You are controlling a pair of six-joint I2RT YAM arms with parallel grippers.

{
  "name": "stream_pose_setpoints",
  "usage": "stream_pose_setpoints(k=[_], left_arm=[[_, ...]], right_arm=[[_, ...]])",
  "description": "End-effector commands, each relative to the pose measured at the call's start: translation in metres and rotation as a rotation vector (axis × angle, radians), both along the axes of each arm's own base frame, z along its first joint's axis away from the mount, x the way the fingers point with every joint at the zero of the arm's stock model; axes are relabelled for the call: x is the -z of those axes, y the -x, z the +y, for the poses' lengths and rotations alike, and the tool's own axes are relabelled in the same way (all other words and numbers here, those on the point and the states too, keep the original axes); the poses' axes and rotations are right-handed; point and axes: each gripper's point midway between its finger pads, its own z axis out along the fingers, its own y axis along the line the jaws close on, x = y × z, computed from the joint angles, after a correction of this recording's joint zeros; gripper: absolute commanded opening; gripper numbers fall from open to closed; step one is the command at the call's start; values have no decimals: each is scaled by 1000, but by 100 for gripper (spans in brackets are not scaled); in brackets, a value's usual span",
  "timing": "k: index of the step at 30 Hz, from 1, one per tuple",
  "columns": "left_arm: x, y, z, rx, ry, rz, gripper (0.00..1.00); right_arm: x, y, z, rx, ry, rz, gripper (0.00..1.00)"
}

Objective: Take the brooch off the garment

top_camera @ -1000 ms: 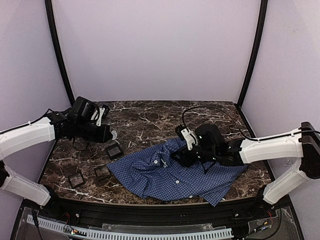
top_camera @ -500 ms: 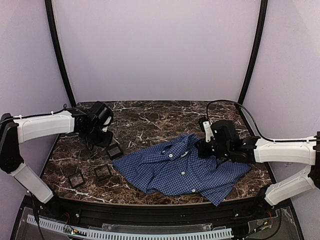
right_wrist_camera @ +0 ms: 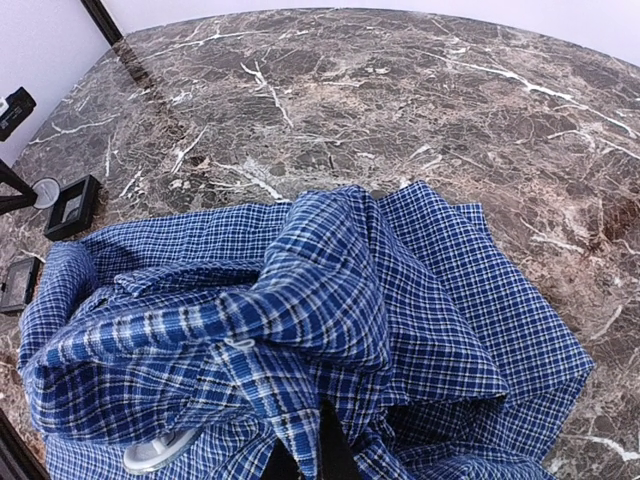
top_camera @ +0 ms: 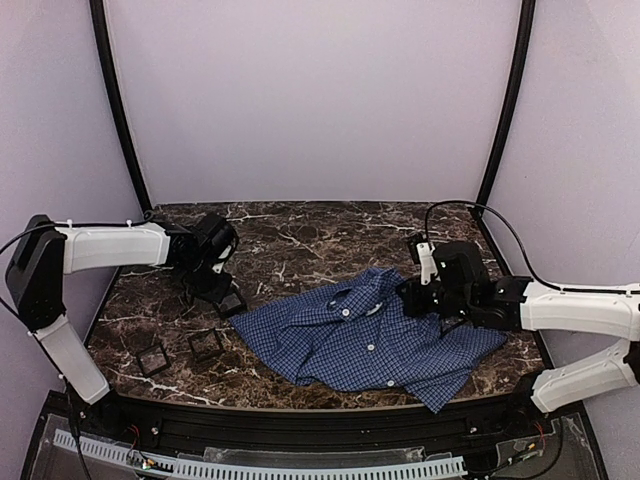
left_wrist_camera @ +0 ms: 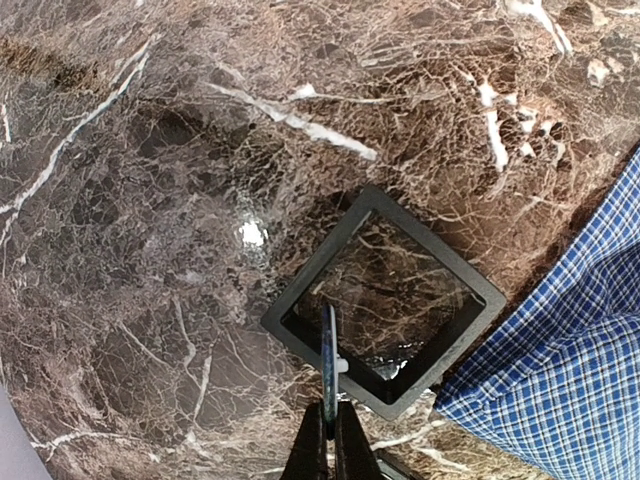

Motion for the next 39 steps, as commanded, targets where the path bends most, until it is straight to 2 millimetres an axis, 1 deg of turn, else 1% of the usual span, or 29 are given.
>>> stream_pose_setpoints(k=[1, 8, 13, 23, 26, 28, 30, 31, 35, 39], left_arm=[[-2, -8, 1, 10, -26, -15, 1], [-3, -18, -2, 6, -28, -43, 1], [5, -21, -3, 6, -38, -26, 1], [11, -21, -2, 13, -60, -9, 1], [11, -20, -4, 16, -53, -5, 6], [12, -19, -5, 21, -44, 3, 12], [11, -18, -7, 26, -33, 8, 19], [10, -17, -10, 30, -22, 11, 25], [3, -14, -20, 47, 47, 13, 37], [-11, -12, -32, 70, 130, 2, 44]], right_arm=[[1, 4, -4, 13, -24, 12, 0], [4, 10, -6, 8, -47, 23, 0], [7, 12, -7, 7, -51, 34, 0], [9, 13, -7, 7, -55, 38, 0], [10, 14, -7, 4, -58, 42, 0], [10, 14, -7, 4, -59, 43, 0], [10, 14, -6, 3, -59, 41, 0], [10, 14, -7, 4, -58, 41, 0], [9, 13, -7, 8, -60, 39, 0], [10, 13, -6, 7, -61, 41, 0]])
